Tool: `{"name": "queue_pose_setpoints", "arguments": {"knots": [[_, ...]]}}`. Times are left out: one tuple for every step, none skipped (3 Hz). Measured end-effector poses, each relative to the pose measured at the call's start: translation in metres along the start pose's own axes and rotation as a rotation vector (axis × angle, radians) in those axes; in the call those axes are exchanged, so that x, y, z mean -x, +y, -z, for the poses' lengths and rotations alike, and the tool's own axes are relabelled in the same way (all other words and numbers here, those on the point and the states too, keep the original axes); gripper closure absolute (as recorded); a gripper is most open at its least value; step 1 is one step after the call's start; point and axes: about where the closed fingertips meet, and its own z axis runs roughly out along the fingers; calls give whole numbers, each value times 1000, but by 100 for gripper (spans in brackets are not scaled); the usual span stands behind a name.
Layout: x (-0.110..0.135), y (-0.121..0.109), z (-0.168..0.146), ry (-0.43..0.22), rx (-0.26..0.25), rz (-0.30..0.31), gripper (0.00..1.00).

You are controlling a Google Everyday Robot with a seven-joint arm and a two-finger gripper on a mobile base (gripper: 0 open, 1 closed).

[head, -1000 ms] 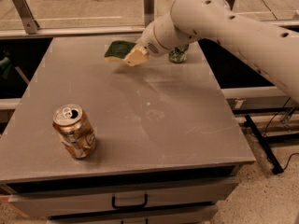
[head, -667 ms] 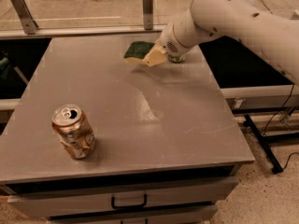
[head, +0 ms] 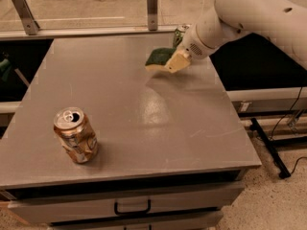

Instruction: Move sponge near green can

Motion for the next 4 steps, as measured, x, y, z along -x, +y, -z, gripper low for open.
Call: {"name": "queue_pose_setpoints", "arguments": {"knots": [[-23,-11,18,60,-25,-8,100],[-46,-27,33,112,-54,-21,100],[-67,-37,41,159,-69,-37,100],[-85,-44,46,190,-91,-62,82]]}}
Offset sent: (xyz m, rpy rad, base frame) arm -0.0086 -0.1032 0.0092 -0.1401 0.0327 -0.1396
